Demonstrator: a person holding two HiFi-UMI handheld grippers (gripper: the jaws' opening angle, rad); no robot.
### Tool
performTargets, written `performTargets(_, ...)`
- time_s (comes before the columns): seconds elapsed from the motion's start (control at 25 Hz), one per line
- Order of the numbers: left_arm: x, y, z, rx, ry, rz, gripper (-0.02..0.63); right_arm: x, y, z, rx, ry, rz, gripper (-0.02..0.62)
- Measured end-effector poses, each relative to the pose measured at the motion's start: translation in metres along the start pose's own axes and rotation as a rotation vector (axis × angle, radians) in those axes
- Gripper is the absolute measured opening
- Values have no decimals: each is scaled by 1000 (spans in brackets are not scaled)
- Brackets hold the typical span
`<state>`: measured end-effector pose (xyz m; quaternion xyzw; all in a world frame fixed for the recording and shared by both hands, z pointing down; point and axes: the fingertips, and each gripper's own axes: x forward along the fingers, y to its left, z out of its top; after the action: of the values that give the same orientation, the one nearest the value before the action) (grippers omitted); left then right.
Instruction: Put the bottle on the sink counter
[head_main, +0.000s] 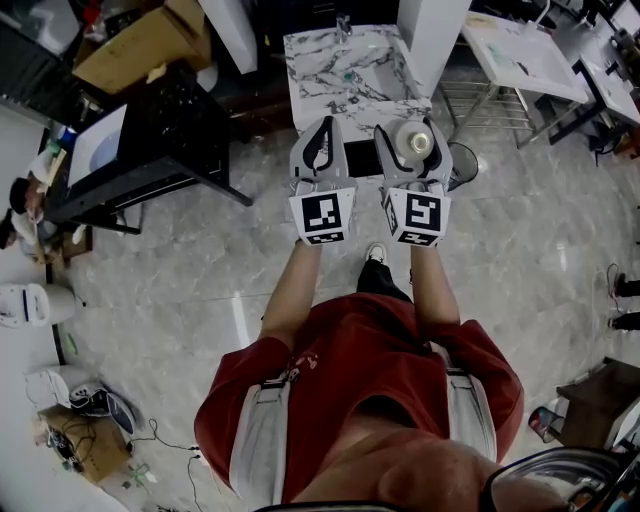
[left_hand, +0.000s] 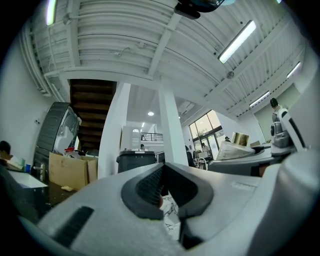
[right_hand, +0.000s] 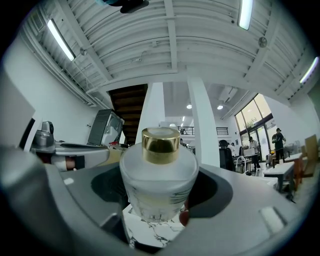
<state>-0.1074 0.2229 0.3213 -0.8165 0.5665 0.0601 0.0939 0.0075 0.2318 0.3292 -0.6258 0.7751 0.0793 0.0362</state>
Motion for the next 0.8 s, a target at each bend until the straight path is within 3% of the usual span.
performTargets(0.8, 128, -20, -18, -11, 15, 3, -6, 98, -86, -15, -4, 25, 11, 341)
